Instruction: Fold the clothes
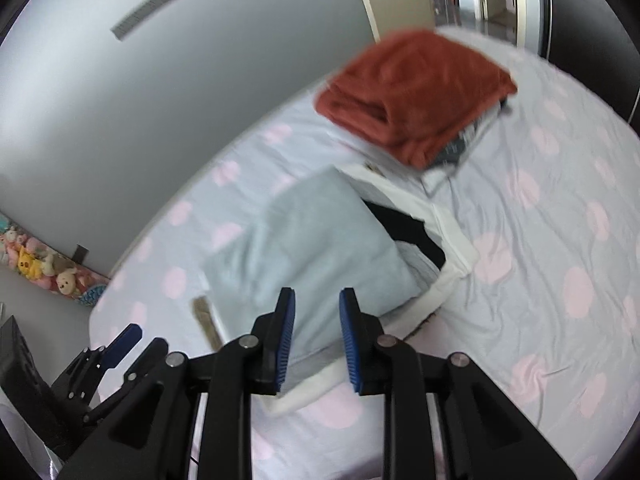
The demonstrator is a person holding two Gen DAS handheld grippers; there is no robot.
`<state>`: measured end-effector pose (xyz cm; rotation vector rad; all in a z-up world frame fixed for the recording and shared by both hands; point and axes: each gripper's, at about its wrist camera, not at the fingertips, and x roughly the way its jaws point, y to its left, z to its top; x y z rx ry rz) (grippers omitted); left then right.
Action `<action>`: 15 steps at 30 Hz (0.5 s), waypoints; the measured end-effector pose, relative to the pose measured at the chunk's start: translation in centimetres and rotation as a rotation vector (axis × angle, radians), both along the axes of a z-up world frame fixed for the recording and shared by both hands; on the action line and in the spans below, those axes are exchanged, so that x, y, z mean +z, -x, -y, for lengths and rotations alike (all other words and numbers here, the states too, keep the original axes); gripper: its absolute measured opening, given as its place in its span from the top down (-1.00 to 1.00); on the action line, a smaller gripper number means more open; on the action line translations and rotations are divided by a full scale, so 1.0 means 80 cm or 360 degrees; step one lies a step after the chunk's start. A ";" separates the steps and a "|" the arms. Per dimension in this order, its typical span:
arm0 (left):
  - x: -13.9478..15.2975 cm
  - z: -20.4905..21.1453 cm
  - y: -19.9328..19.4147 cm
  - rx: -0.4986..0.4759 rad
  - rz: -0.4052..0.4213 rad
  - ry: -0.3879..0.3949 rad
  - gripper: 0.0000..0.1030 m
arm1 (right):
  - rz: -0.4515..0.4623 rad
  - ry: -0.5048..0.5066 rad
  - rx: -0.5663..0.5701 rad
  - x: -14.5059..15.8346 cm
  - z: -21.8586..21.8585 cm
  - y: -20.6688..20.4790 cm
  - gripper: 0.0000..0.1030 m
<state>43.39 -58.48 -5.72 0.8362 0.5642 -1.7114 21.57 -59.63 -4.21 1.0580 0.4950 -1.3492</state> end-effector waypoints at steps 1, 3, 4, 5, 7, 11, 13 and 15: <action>0.008 -0.004 -0.001 0.0006 0.0005 0.0023 0.20 | -0.0003 0.0035 0.0004 0.011 -0.009 -0.006 0.47; 0.024 -0.014 -0.005 0.0019 0.0014 0.0071 -0.18 | 0.0009 0.0096 0.0005 0.027 -0.026 -0.014 0.23; 0.030 -0.019 -0.007 0.0027 0.0014 0.0096 -0.33 | 0.0009 0.0128 0.0000 0.035 -0.037 -0.018 0.15; 0.037 -0.025 -0.009 0.0034 0.0015 0.0121 -0.33 | 0.0006 0.0161 -0.0008 0.043 -0.049 -0.022 0.03; 0.049 -0.037 -0.012 0.0041 0.0026 0.0158 -0.33 | -0.0011 0.0207 -0.0020 0.052 -0.072 -0.029 -0.03; 0.064 -0.058 -0.013 0.0025 0.0034 0.0183 -0.33 | -0.0043 0.0212 -0.0086 0.054 -0.110 -0.040 -0.03; 0.068 -0.071 -0.013 0.0015 0.0048 0.0195 -0.33 | -0.0031 0.0218 -0.0123 0.050 -0.129 -0.041 -0.03; 0.069 -0.080 -0.012 0.0007 0.0066 0.0195 -0.34 | -0.0030 0.0211 -0.0145 0.046 -0.145 -0.043 -0.03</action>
